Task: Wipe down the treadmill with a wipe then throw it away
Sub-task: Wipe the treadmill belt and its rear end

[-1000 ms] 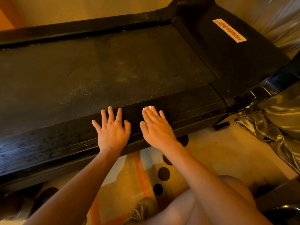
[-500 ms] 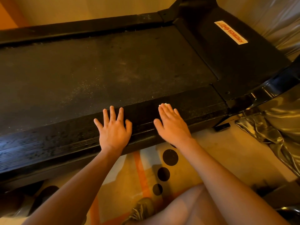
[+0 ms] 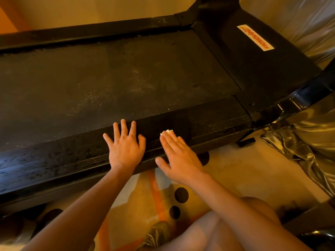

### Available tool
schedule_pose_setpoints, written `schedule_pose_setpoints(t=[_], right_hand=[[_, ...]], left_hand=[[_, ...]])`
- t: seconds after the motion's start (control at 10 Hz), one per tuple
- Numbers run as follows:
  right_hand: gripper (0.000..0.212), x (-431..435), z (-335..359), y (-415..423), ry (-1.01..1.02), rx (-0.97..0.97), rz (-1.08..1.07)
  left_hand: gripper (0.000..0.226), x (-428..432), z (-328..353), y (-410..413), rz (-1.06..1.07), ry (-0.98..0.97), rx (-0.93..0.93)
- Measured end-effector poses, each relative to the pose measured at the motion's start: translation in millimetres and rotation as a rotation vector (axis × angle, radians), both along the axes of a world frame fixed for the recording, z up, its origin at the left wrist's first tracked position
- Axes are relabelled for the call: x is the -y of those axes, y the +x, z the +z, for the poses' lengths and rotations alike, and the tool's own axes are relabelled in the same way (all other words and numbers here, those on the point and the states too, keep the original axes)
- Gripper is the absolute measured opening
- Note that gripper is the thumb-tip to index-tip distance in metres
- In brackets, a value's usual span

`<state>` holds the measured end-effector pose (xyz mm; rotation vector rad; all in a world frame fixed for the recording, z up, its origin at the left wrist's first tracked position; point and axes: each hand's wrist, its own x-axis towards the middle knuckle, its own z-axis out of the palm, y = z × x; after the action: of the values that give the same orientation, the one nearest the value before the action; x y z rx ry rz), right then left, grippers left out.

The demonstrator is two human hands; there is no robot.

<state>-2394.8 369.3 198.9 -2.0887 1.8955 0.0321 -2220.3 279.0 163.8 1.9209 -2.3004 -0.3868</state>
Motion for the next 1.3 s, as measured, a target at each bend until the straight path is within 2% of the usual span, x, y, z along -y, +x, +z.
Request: schedule_pose_setpoints(t=[0.1,0.2,0.4,0.5,0.6,0.7,0.8,0.9,1.0,1.2,1.3], right_hand=[[0.070,5,-7,-18,-0.064,-0.055,-0.016],[0.071,13,-5,-34,-0.082,-0.118,-0.154],[0.069,-15,-16,-22,-0.088,-0.016,0.004],[0.068,-3,-13,-47,-0.110,-0.042,-0.171],[0.069,-14,-12,-27,-0.103,-0.019,-0.138],[0.068,-25,-15,-22,-0.086,-0.017,-0.006],[0.069,-7,-14,-54,-0.112,-0.091,-0.105],[0.073,-10,-10,-45,-0.098,-0.087,-0.144],[0.067,-32,-12,-10,-0.050,-0.007,0.018],[0.069,-9,-11,-38,-0.099,-0.027,-0.200],[0.065,-22,-10,-10,-0.094,0.011,-0.095]], left_hand=[[0.063,0,-1,0,-0.005,-0.005,0.010],[0.062,1,-1,-1,-0.007,-0.008,0.002],[0.062,0,0,1,-0.008,-0.008,0.005],[0.062,1,-1,1,-0.014,-0.012,0.000],[0.062,0,-1,1,-0.013,-0.010,-0.006],[0.062,1,-1,1,-0.011,-0.011,-0.003],[0.062,1,-2,1,-0.016,-0.008,-0.005],[0.062,1,0,1,-0.012,-0.011,-0.007],[0.062,0,0,1,-0.010,-0.008,-0.008],[0.062,1,-1,0,-0.015,-0.007,-0.008],[0.062,0,0,0,-0.010,-0.010,-0.003]])
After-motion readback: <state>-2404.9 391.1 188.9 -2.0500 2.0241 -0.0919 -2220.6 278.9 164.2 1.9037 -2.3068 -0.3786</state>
